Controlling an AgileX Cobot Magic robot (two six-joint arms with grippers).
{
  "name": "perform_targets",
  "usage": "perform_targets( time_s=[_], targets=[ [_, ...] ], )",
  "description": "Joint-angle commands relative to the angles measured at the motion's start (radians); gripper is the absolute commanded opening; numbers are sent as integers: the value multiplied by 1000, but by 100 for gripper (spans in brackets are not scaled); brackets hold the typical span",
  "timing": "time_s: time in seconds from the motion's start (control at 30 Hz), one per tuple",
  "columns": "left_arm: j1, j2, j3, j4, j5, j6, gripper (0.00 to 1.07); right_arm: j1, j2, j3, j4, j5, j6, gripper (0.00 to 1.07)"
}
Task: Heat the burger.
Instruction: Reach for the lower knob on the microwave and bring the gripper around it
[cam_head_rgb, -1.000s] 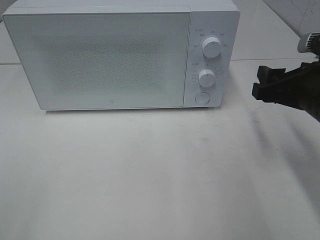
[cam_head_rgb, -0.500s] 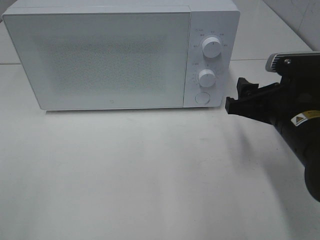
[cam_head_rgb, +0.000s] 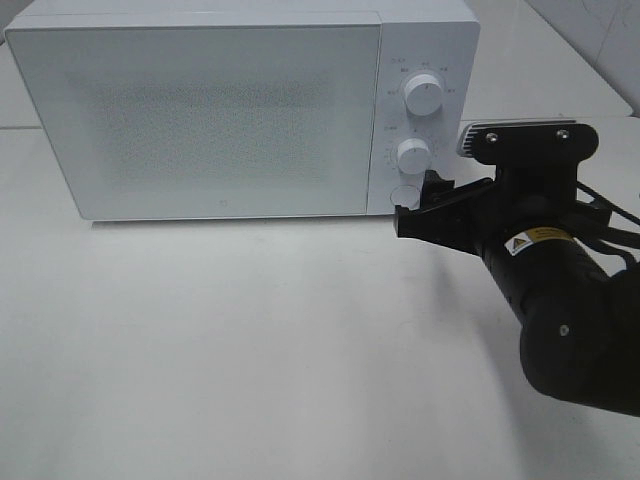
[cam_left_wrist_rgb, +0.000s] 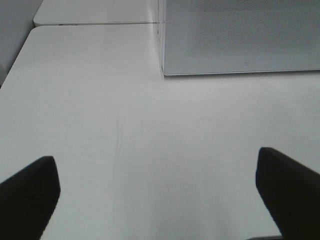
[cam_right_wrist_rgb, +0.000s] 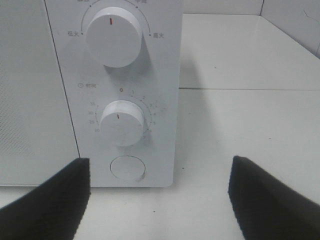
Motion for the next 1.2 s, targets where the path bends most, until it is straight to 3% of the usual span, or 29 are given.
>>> perform_targets(
  time_s=[0.03,0.6,1.2],
  targets=[
    [3,-29,3,-2,-2,0,100,4,47,-61,1,-125,-17,76],
    [3,-29,3,-1,-2,0,100,-57,230,-257,-77,-116,-17,76],
    [3,-28,3,0,-2,0,100,-112,322,-378,-113,-89,-16,76]
  ],
)
